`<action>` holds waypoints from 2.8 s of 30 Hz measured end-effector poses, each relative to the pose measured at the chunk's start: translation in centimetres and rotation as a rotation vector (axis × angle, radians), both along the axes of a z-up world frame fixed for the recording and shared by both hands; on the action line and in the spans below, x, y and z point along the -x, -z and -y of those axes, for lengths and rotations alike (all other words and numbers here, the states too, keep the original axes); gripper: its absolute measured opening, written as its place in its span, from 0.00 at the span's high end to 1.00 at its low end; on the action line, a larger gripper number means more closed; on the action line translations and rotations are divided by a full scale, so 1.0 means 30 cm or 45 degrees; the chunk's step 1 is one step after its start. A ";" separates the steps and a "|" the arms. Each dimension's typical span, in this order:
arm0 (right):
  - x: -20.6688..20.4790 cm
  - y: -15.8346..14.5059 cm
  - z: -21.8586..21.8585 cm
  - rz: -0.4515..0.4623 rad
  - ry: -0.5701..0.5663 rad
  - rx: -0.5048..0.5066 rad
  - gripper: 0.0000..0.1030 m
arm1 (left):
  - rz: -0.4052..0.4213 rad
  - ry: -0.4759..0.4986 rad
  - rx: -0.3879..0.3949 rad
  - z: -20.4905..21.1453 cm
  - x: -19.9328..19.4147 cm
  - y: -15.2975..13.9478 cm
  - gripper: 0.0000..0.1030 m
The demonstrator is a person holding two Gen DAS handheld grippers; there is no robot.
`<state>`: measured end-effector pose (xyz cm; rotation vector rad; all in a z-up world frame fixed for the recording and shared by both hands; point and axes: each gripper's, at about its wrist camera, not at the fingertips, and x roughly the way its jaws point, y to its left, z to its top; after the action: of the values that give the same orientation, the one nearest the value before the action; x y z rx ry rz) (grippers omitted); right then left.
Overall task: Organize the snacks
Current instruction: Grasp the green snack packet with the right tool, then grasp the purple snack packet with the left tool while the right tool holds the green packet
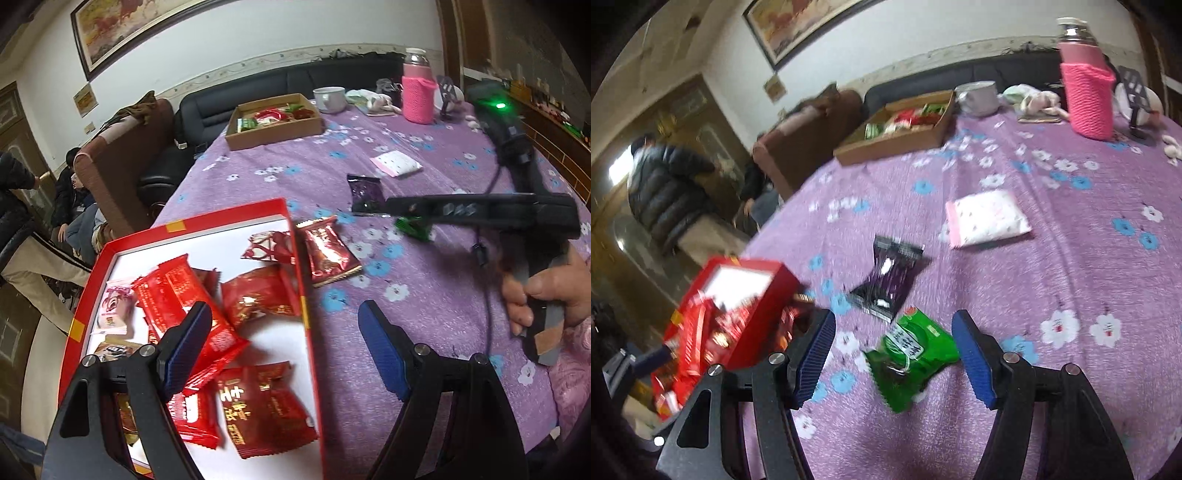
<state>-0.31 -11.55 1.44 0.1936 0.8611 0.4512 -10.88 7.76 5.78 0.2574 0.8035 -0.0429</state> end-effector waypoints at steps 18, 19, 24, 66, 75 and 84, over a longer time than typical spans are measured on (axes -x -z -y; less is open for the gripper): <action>-0.009 0.006 0.133 -0.043 0.274 0.175 0.70 | -0.043 0.040 -0.006 0.085 -0.114 -0.025 0.20; -0.019 0.013 0.169 -0.069 0.329 0.154 0.72 | -0.050 0.039 0.001 0.097 -0.145 -0.030 0.20; -0.014 0.011 0.171 -0.040 0.352 0.229 0.71 | -0.070 0.055 -0.035 0.191 -0.333 -0.018 0.20; 0.004 0.005 0.157 -0.039 0.352 0.434 0.67 | -0.261 0.003 -0.053 0.352 -0.598 0.146 0.17; -0.011 0.011 0.172 -0.047 0.367 0.398 0.66 | -0.293 0.120 -0.016 0.315 -0.579 0.146 0.17; -0.012 0.012 0.174 -0.045 0.369 0.400 0.64 | -0.287 0.135 0.013 0.304 -0.601 0.142 0.17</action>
<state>0.06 -16.76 1.09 0.0346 0.9103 0.0396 7.14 -1.37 1.50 0.2882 1.0126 -0.1782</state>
